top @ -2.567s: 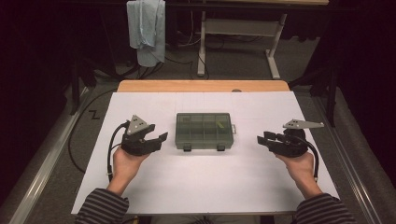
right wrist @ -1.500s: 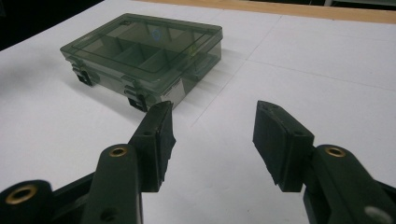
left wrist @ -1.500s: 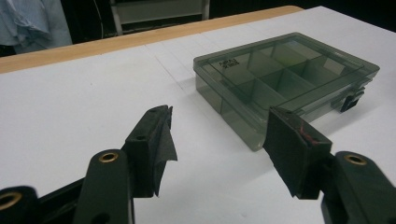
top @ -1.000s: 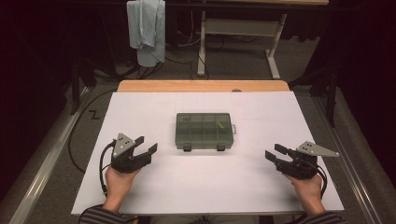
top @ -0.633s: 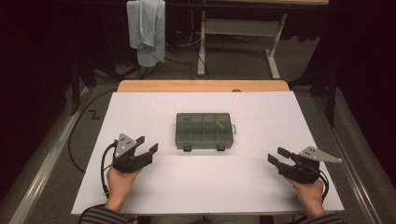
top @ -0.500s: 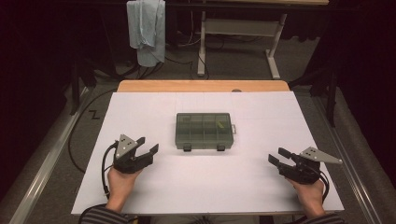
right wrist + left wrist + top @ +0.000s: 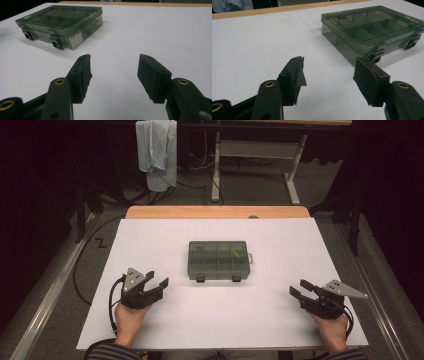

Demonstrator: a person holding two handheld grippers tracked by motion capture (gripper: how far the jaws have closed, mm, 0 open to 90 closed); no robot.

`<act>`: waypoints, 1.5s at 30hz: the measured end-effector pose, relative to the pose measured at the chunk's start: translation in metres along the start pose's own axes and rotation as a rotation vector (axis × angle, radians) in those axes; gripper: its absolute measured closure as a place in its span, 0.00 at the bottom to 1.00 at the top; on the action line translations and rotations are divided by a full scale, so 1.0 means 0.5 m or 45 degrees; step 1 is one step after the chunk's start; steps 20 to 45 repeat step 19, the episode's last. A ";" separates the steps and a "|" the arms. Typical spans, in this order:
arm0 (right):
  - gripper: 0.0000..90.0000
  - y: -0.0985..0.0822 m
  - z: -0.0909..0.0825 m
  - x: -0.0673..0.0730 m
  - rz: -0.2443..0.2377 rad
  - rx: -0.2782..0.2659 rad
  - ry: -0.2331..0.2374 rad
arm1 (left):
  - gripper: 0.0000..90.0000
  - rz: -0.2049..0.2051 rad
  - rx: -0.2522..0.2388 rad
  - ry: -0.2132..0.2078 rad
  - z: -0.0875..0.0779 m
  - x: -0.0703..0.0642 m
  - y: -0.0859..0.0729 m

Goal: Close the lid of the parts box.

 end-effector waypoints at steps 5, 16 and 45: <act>0.51 0.000 -0.002 -0.005 0.011 -0.003 0.004 | 0.45 -0.010 0.003 -0.003 0.000 0.001 -0.001; 0.50 0.001 -0.001 -0.004 0.018 -0.006 0.014 | 0.45 -0.005 -0.003 -0.017 0.001 -0.004 0.000; 0.50 0.000 -0.001 -0.002 0.023 -0.002 0.015 | 0.44 -0.004 -0.005 -0.018 0.001 -0.004 0.001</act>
Point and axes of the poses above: each handheld gripper's, and its own axes: z roughly forward along the jaws, y roughly out of its top, x roughly to its left, the point moved 8 cm from there along z, roughly forward along the jaws, and after that the axes turned 12 degrees about -x, right-handed, at the moved point
